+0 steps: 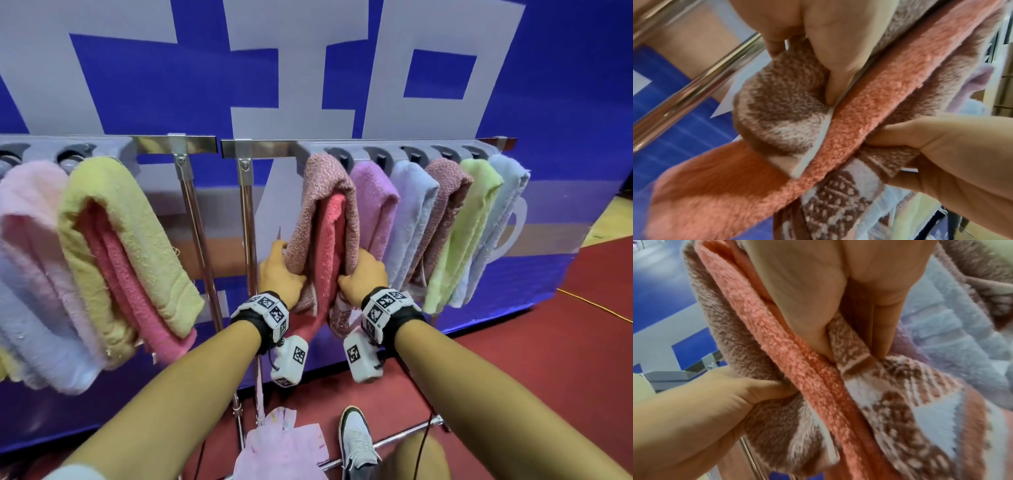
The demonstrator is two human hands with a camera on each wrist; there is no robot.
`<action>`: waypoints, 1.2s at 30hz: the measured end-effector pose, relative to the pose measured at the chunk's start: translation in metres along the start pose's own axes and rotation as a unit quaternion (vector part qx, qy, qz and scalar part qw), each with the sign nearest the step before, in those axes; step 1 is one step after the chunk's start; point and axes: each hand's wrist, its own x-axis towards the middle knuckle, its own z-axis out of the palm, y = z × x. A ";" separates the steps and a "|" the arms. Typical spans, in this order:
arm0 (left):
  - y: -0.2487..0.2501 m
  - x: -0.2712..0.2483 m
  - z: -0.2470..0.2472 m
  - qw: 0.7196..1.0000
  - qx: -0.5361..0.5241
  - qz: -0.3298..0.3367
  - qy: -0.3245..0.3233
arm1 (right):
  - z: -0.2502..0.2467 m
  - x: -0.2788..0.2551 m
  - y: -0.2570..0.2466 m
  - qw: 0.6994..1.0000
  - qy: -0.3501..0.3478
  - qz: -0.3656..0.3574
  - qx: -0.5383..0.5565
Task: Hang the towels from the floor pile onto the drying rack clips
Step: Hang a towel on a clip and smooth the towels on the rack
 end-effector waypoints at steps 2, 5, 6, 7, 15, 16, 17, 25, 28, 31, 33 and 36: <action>-0.010 0.003 0.000 0.999 0.047 -0.008 0.016 | 0.005 0.001 0.008 1.000 -0.006 0.010 -0.014; -0.021 0.016 -0.018 0.992 0.112 0.004 0.061 | 0.008 0.006 0.018 1.000 0.011 0.010 -0.022; -0.025 0.021 -0.026 0.989 0.123 0.019 0.077 | 0.007 0.007 0.020 0.999 0.021 0.012 -0.023; -0.030 0.024 -0.032 0.986 0.137 0.034 0.084 | 0.007 0.008 0.024 0.999 0.029 0.015 -0.025; -0.049 -0.009 -0.008 0.963 0.227 0.043 -0.139 | 0.035 -0.009 0.036 0.993 -0.105 0.006 -0.045; -0.046 -0.017 -0.002 0.962 0.200 0.031 -0.184 | 0.038 -0.012 0.035 0.992 -0.127 -0.020 -0.015; -0.043 -0.025 0.004 0.959 0.176 0.019 -0.222 | 0.041 -0.015 0.035 0.988 -0.145 -0.046 0.022; -0.030 -0.034 -0.006 0.942 0.152 -0.019 -0.299 | 0.022 -0.030 0.031 0.977 -0.165 -0.054 0.120; -0.022 -0.027 -0.033 0.945 0.172 -0.032 -0.275 | 0.003 -0.032 0.031 0.994 -0.067 -0.032 0.081; -0.009 -0.024 -0.058 0.951 0.190 -0.027 -0.244 | -0.016 -0.039 0.021 0.989 0.012 -0.064 0.132; -0.002 -0.026 -0.073 0.951 0.201 -0.010 -0.236 | -0.029 -0.044 0.011 0.984 0.052 -0.095 0.141; 0.008 -0.034 -0.093 0.948 0.228 0.026 -0.222 | -0.045 -0.053 -0.007 0.973 0.091 -0.157 0.142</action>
